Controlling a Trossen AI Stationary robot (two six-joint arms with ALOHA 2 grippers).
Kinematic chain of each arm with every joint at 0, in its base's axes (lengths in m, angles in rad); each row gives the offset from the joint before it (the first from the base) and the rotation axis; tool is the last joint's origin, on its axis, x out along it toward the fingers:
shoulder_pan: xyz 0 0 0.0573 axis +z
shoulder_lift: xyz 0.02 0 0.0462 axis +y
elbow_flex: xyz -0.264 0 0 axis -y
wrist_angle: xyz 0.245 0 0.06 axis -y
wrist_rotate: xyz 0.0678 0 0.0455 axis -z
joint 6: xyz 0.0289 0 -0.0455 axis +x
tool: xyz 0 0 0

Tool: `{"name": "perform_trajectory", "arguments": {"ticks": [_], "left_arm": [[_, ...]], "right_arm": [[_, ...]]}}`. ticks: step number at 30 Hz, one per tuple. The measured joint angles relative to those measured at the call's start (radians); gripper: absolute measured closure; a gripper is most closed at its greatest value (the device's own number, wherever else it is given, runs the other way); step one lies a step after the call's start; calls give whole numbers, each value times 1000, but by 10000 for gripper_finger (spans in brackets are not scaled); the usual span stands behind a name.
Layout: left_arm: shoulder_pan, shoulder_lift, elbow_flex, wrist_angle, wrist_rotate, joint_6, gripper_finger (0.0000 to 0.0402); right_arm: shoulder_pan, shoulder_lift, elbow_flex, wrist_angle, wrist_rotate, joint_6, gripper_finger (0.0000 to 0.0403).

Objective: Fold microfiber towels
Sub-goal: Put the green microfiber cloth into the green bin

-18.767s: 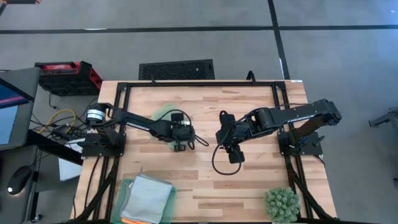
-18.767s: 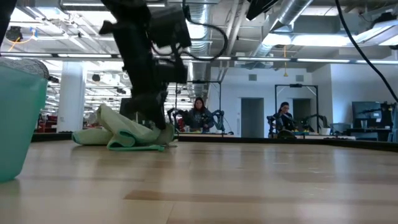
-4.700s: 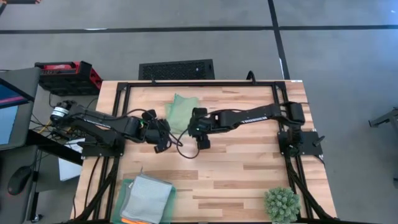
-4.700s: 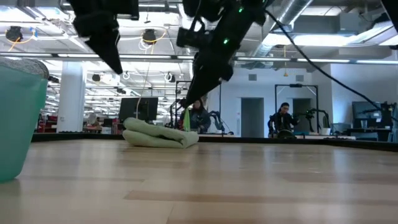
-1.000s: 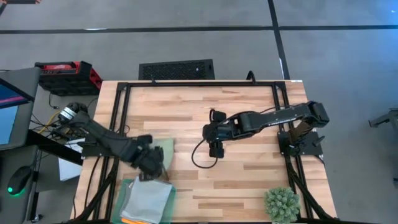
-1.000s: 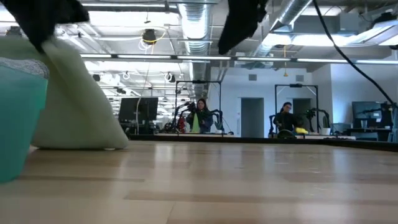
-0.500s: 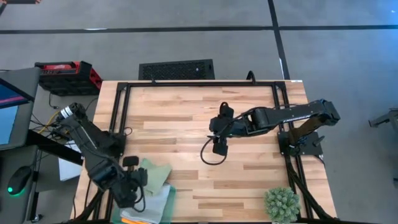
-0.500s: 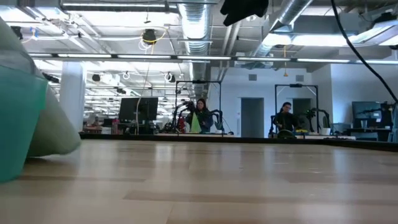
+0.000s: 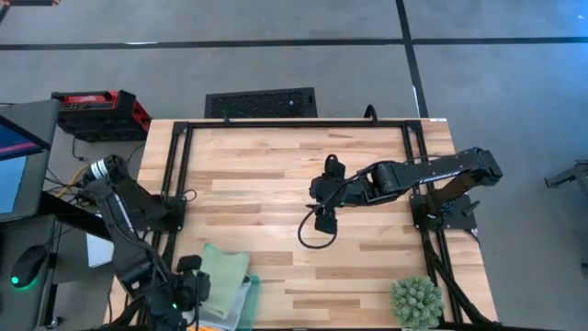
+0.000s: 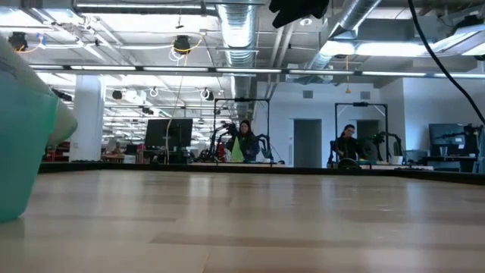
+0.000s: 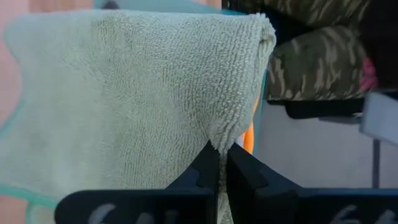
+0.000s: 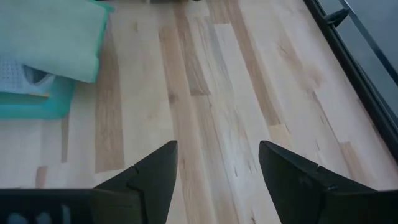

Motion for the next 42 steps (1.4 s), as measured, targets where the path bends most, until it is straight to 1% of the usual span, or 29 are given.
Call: {"name": "perform_trajectory", "arguments": {"ticks": [3,7,9,12,20,30,36,38,41,42], "left_arm": [[-10,53,-1,18,32,1,401],[-10,145,-3,34,158,1,401],[-10,175,0,82,193,2,401],[-11,202,6,140,201,30,401],[-13,205,7,146,184,-13,398],[-13,205,5,140,152,-184,353],[-13,205,4,138,155,-245,306],[-11,205,4,138,176,-260,288],[1,205,3,138,259,-247,267],[2,205,3,138,269,-234,262]], "right_arm": [[7,0,0,1,0,0,154],[22,0,0,5,-1,0,154],[27,0,0,5,-1,0,154],[33,0,0,5,-1,0,154],[69,0,0,20,-4,0,154],[122,1,0,20,-5,-1,154],[124,1,0,20,-5,-1,154],[124,1,0,22,-5,-1,154],[124,-8,-1,20,-5,-2,154],[124,-12,-1,21,-5,-1,154]]}}
